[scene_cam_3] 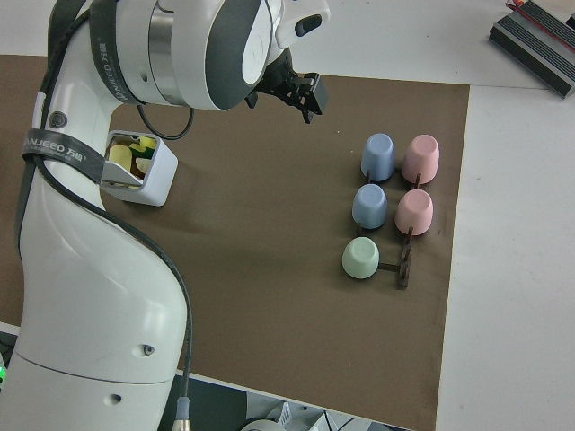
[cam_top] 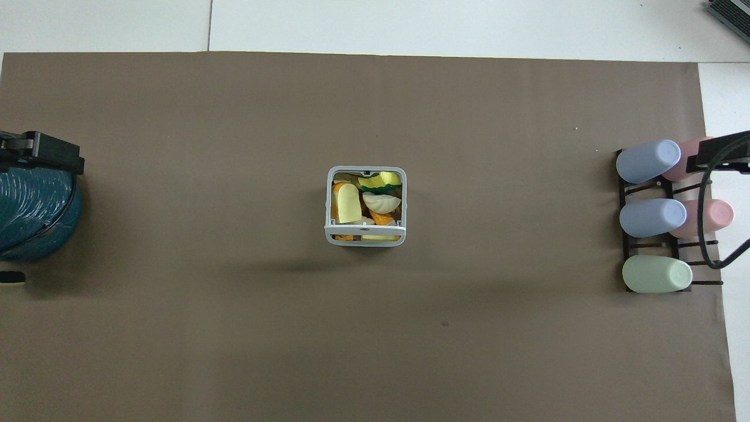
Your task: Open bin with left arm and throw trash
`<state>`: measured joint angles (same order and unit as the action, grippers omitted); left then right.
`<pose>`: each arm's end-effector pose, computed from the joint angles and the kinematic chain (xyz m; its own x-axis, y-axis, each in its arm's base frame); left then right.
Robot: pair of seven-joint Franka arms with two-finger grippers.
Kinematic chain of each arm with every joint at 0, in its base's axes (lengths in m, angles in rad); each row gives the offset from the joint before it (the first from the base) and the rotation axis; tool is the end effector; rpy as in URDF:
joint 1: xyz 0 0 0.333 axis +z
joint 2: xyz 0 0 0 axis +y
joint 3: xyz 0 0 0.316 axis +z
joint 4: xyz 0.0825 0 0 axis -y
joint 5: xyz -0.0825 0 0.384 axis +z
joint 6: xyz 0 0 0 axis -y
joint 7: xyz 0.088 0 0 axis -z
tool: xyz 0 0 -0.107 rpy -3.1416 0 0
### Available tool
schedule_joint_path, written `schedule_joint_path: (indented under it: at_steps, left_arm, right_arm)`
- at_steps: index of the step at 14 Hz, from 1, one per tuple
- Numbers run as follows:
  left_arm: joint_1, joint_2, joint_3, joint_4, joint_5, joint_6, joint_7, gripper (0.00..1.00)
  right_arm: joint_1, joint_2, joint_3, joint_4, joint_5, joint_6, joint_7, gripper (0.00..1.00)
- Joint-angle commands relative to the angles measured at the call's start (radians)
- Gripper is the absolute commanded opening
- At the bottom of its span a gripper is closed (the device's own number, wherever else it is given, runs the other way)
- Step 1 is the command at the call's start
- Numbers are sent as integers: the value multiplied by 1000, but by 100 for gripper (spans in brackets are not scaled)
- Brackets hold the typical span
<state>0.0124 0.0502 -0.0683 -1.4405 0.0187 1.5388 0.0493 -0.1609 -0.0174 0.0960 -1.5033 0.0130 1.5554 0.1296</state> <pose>0.5667 -0.0285 0.6549 0.9934 -0.1041 0.0474 -0.1034 -0.9945 -0.0176 0.5468 -0.0336 0.6645 0.9789 -0.1928 0.0673 -0.1919 -0.9812 -0.0201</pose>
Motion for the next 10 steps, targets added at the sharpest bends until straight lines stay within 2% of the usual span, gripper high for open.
schedule_joint_path:
  at_steps: [1,3,5,6,10]
  left_arm:
    - [-69,-33,77,-41,4,6,34,100]
    - [-62,-45,78,-64,-5,11,34,100]
    - [-58,-49,76,-64,-10,17,31,100]
    - [-62,-50,78,-64,-10,18,27,100]
    - [-66,-50,76,-63,-10,17,30,100]
  right_arm:
    - [46,-39,-25,-57,-2,-46,-18,100]
    - [70,-55,-51,-80,-8,-55,-19,100]
    - [145,-61,-139,-94,-8,-55,-37,100]
    - [156,-65,-154,-103,-8,-55,-53,100]
    - [124,-55,-128,-92,-7,-52,-54,100]
